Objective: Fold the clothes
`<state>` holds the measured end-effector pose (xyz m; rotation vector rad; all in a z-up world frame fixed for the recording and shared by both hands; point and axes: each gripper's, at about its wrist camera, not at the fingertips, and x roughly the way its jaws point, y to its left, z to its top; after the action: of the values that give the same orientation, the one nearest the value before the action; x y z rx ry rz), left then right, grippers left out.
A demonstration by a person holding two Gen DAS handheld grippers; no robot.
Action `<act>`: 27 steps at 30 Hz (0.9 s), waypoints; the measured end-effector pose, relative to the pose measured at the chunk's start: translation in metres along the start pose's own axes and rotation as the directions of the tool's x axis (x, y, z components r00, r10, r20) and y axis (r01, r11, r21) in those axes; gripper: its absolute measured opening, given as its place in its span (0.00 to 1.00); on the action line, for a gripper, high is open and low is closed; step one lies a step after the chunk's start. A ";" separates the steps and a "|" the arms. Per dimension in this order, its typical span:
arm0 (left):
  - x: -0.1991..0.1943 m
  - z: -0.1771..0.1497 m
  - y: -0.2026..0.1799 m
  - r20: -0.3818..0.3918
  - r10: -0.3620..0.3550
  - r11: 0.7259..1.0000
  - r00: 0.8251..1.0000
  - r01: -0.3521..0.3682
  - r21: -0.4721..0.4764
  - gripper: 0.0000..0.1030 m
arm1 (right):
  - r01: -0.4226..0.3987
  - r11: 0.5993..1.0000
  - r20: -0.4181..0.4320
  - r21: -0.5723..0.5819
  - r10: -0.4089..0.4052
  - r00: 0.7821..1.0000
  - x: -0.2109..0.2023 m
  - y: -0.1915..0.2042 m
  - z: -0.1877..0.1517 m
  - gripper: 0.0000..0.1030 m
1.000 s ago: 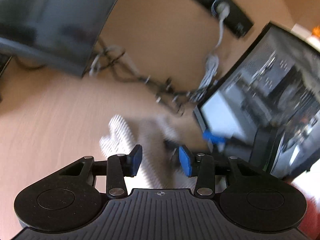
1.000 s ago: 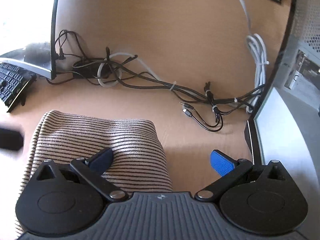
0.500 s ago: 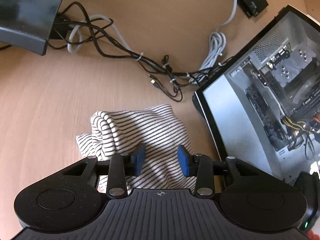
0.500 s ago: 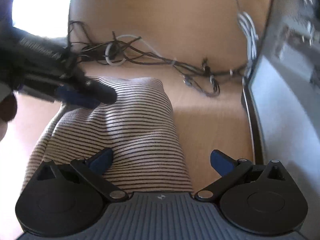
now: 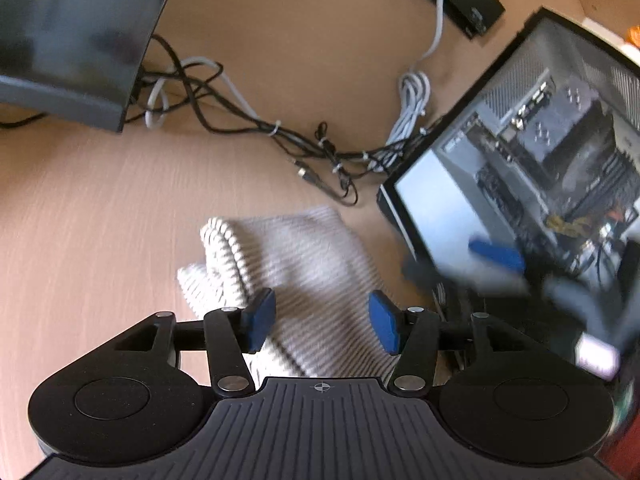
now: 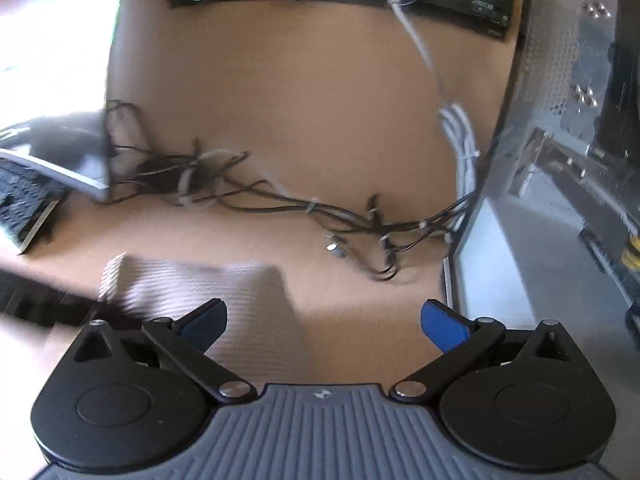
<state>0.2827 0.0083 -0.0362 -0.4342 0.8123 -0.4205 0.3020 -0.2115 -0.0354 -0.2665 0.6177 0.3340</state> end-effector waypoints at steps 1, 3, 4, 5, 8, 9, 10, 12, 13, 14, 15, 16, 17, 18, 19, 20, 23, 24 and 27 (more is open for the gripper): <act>0.000 -0.003 -0.001 0.001 0.007 1.000 1.000 -0.007 0.015 0.52 | 0.006 1.000 -0.023 -0.010 -0.007 1.000 0.011 0.001 0.001 1.00; 0.001 -0.009 -0.003 0.000 0.020 0.999 1.000 -0.020 0.042 0.52 | 0.015 0.999 -0.063 -0.034 -0.017 0.998 0.032 0.003 0.002 1.00; 0.002 -0.010 -0.003 -0.004 0.026 0.999 1.000 -0.026 0.046 0.50 | 0.009 0.999 -0.063 -0.049 -0.012 0.998 0.041 0.005 -0.002 1.00; 0.002 -0.010 -0.002 -0.008 0.032 0.999 0.999 -0.032 0.042 0.49 | 0.000 0.999 -0.047 -0.050 -0.002 0.999 0.046 0.005 -0.005 1.00; 0.007 -0.008 0.001 -0.030 0.041 0.999 0.999 -0.040 0.033 0.48 | -0.012 0.999 -0.052 -0.035 0.010 0.999 0.050 0.003 -0.003 1.00; 0.009 -0.008 0.001 -0.038 0.045 0.998 0.998 -0.044 0.033 0.48 | -0.016 0.999 -0.058 -0.035 0.014 0.998 0.050 0.003 -0.001 1.00; 0.012 -0.007 0.001 -0.044 0.051 0.998 0.998 -0.049 0.037 0.48 | -0.018 0.999 -0.063 -0.038 0.016 0.998 0.050 0.002 0.000 1.00; 0.011 -0.005 -0.002 -0.050 0.061 0.997 0.997 -0.059 0.046 0.49 | -0.018 0.999 -0.064 -0.032 0.016 0.998 0.046 -0.001 0.003 1.00; 0.010 -0.004 -0.004 -0.052 0.066 0.997 0.996 -0.064 0.048 0.49 | -0.015 1.000 -0.059 -0.019 0.014 0.998 0.040 -0.003 0.004 1.00; 0.008 -0.003 -0.005 -0.051 0.069 0.997 0.996 -0.066 0.043 0.49 | -0.013 1.000 -0.051 -0.006 0.012 0.999 0.033 -0.006 0.005 1.00; 0.004 -0.002 -0.004 -0.043 0.067 0.998 0.997 -0.066 0.019 0.49 | -0.013 1.000 -0.034 0.008 0.013 0.999 0.023 -0.009 0.005 1.00; -0.002 -0.001 -0.003 -0.028 0.066 0.998 0.997 -0.066 -0.013 0.49 | -0.017 1.000 -0.013 0.025 0.017 1.000 0.015 -0.014 0.004 1.00; -0.006 -0.001 -0.002 -0.013 0.069 0.997 0.998 -0.070 -0.043 0.50 | -0.018 0.999 0.004 0.044 0.017 1.000 0.008 -0.018 0.003 1.00; -0.009 0.000 -0.002 0.000 0.083 0.994 0.997 -0.083 -0.066 0.54 | -0.015 0.998 0.013 0.061 0.014 1.000 0.004 -0.021 0.001 1.00; -0.010 -0.001 -0.001 0.007 0.102 0.991 0.995 -0.101 -0.082 0.60 | -0.010 0.997 0.011 0.071 0.009 1.000 0.005 -0.023 -0.001 1.00; -0.008 -0.001 -0.002 0.004 0.117 0.990 0.993 -0.116 -0.086 0.63 | -0.002 0.998 -0.006 0.070 0.002 1.000 0.010 -0.024 -0.004 1.00; 0.004 -0.006 -0.001 -0.041 0.129 0.988 0.991 -0.132 -0.085 0.68 | -0.015 0.998 -0.116 0.058 0.022 0.993 0.038 -0.026 -0.022 1.00; 0.008 -0.008 0.000 -0.056 0.126 0.987 0.990 -0.131 -0.091 0.69 | -0.032 0.996 -0.105 0.080 0.040 0.994 0.038 -0.029 -0.026 1.00; 0.014 -0.012 0.005 -0.077 0.081 0.985 0.994 -0.091 -0.146 0.73 | -0.056 0.994 -0.108 0.090 0.065 0.992 0.037 -0.033 -0.020 1.00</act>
<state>0.2833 0.0031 -0.0545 -0.5232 0.9317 -0.2972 0.3320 -0.2400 -0.0690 -0.1842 0.7488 0.3515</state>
